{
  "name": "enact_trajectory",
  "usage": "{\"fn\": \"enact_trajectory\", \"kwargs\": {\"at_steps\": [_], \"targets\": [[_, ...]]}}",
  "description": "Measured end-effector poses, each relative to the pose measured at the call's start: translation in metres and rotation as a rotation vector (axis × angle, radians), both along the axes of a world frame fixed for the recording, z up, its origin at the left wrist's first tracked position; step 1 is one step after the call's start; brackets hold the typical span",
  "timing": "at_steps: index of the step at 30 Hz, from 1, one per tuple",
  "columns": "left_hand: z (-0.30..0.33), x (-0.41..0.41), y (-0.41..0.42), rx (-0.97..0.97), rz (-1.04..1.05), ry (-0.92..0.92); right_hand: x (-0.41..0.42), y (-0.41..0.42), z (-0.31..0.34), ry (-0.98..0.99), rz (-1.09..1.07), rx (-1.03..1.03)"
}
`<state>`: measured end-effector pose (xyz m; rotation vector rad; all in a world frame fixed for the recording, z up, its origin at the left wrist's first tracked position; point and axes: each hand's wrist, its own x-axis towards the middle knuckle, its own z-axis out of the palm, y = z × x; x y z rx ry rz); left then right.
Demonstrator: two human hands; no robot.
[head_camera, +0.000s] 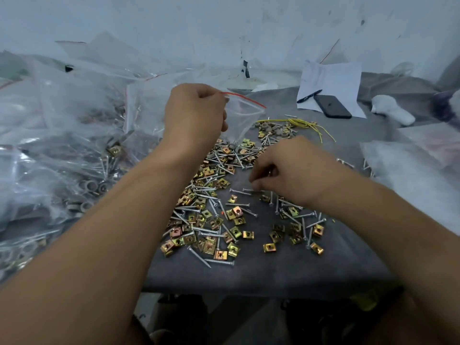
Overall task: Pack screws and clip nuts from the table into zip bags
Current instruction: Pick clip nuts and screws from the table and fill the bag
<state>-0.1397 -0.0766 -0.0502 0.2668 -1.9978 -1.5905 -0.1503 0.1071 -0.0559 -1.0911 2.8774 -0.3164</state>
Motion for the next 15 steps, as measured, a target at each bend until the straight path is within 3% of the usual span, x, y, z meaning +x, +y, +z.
{"fn": "enact_trajectory", "kwargs": {"at_steps": [7, 15], "targets": [[0.001, 0.0, -0.001, -0.029, 0.011, -0.001, 0.002, -0.014, -0.014, -0.042, -0.108, 0.056], [0.001, 0.001, -0.003, -0.014, 0.025, -0.002, 0.007, -0.023, -0.017, -0.073, -0.052, 0.029]]}}
